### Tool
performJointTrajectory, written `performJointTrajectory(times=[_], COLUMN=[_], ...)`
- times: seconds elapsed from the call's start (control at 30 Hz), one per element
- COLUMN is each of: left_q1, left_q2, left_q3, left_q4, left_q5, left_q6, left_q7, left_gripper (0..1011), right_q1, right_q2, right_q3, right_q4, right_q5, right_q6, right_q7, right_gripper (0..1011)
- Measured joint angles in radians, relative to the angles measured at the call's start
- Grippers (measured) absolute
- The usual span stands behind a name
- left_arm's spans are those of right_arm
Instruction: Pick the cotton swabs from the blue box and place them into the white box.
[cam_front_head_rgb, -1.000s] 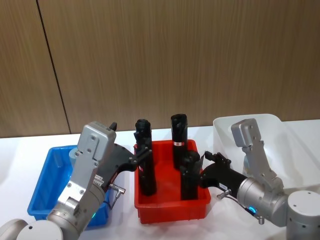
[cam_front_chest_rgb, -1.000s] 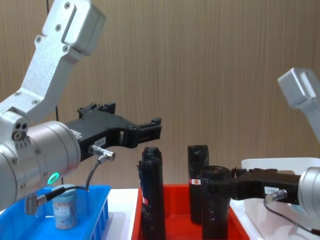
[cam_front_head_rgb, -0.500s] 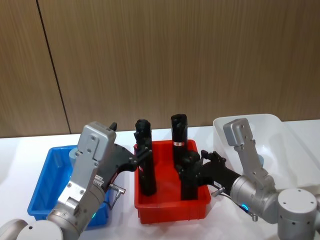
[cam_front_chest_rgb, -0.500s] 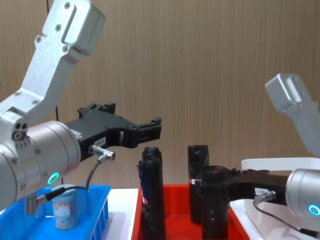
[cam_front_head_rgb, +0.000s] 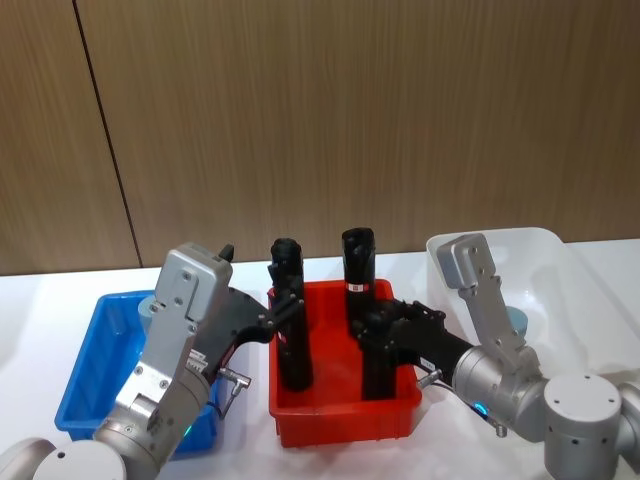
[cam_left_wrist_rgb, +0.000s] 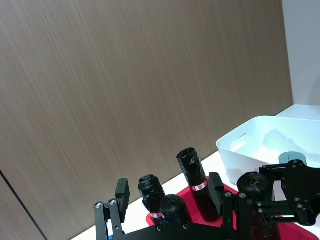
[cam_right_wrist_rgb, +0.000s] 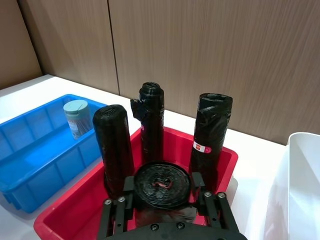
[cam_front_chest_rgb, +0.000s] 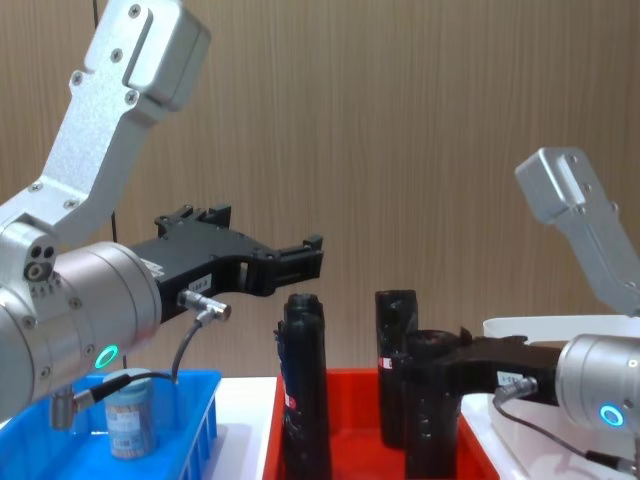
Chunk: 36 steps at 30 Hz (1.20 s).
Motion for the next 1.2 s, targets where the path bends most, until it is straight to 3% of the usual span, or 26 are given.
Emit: performJointTrajectory(times=[0.13,0.23,0.53,1.2], left_q1=[0.000,0.000,0.000,0.000], left_q2=[0.000,0.000,0.000,0.000], left_q3=[0.000,0.000,0.000,0.000], left_q4=[0.000,0.000,0.000,0.000], left_q5=[0.000,0.000,0.000,0.000], left_q6=[0.000,0.000,0.000,0.000], left_q7=[0.000,0.000,0.000,0.000], left_gripper=[1004,1004,1004,1004], right_q1=[0.001,0.001,-0.009,-0.018], right_q2=[-0.001,0.000,0.008,0.051], right_q3=[-0.001,0.000,0.005,0.051], right_q4=[0.000,-0.008,-0.055,-0.246], right_q5=[0.000,0.004,0.016,0.048], right_q6=[-0.002,-0.002,-0.002,-0.016], right_q7=[-0.003,-0.006,-0.014,-0.038], right_gripper=[595,567,550,548])
